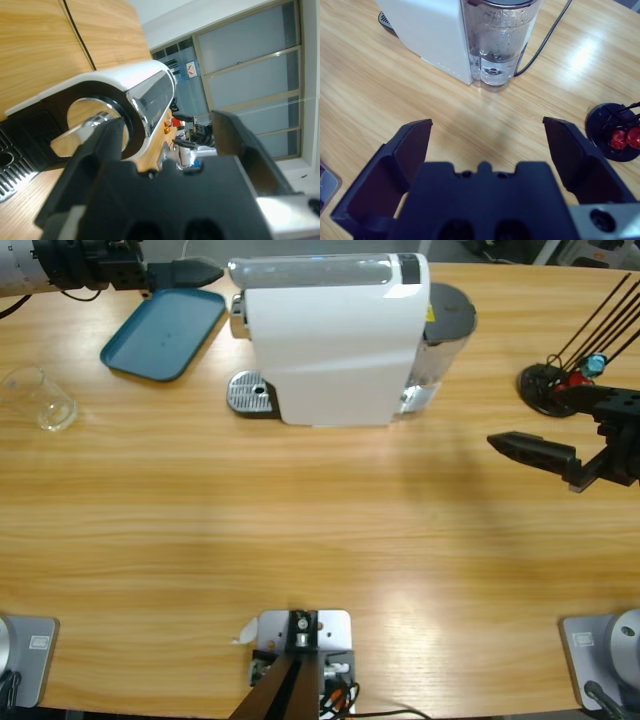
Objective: Pour coffee
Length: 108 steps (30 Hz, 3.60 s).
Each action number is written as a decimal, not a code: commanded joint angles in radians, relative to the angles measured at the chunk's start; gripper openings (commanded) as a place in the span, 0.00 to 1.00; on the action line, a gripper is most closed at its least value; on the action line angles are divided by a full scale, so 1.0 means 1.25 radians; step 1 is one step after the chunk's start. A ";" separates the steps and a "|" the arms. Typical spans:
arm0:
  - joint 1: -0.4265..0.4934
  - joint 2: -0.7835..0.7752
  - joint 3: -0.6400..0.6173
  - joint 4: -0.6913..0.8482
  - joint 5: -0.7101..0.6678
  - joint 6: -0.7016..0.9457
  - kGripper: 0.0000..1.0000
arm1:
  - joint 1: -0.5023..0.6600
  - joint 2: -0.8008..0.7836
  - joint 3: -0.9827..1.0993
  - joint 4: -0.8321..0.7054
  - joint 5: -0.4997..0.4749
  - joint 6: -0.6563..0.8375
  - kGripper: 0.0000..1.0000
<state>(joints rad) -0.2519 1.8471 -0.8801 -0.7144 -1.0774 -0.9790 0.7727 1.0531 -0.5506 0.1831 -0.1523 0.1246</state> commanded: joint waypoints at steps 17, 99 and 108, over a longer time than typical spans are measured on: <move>-0.032 0.048 0.045 -0.072 -0.019 -0.034 0.30 | 0.006 -0.013 0.007 0.002 -0.012 0.011 0.76; -0.258 -0.544 0.000 0.877 0.953 0.686 0.64 | -0.388 0.109 -0.162 0.209 -0.116 0.252 0.86; -0.251 -0.565 0.018 0.877 0.954 0.686 0.65 | -0.407 0.204 -0.137 0.133 -0.078 0.243 0.86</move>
<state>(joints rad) -0.5777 1.1699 -0.9034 0.3864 0.1026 -0.1129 0.2812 1.2197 -0.7437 0.3907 -0.2763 0.4401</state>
